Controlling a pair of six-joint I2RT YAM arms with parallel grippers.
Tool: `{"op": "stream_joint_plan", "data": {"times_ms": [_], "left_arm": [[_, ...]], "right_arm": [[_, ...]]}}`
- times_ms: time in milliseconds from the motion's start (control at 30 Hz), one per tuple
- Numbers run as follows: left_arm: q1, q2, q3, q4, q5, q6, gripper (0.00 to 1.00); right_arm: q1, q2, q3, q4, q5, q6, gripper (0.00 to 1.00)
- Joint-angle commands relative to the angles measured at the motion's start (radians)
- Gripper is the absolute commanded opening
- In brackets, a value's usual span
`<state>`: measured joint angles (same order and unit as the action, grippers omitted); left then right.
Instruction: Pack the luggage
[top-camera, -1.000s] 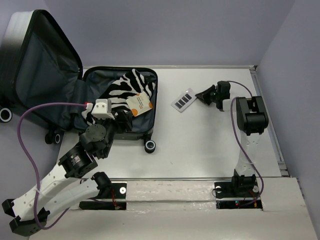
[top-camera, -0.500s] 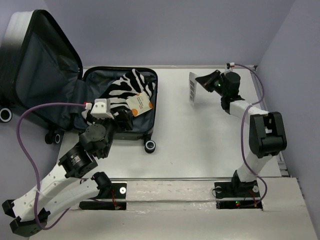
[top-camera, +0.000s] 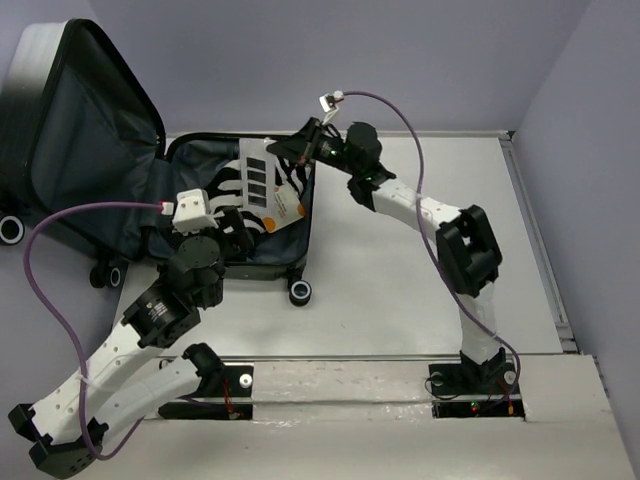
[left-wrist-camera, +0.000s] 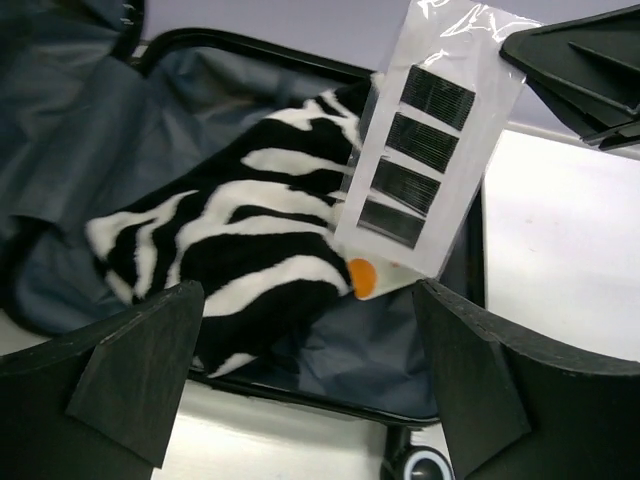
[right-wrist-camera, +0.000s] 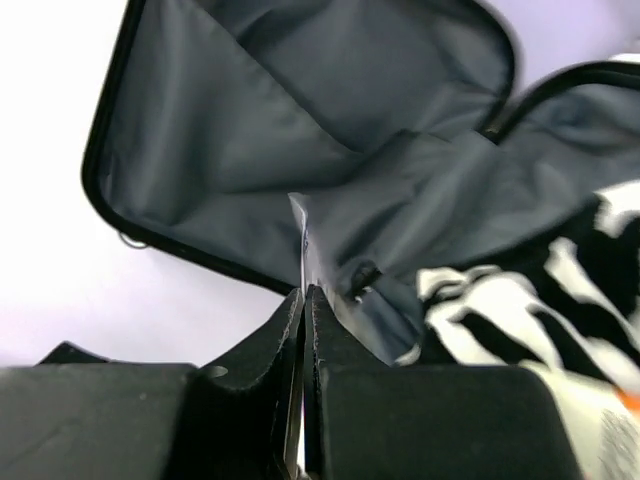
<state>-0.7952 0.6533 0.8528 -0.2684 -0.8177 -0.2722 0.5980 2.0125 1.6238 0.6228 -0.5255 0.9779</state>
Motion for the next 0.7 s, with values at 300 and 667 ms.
{"op": "stream_joint_plan", "data": {"times_ms": [300,667], "left_arm": [[0.017,0.025,0.535,-0.866,-0.428,-0.569,0.98],[0.206,0.294,0.646,-0.78,-0.382,-0.403,0.99]], "right_arm": [[0.062,0.306,0.691,-0.802,0.131,-0.345,1.0],[0.062,-0.199,0.121,-0.704,0.216,-0.542,0.99]]}}
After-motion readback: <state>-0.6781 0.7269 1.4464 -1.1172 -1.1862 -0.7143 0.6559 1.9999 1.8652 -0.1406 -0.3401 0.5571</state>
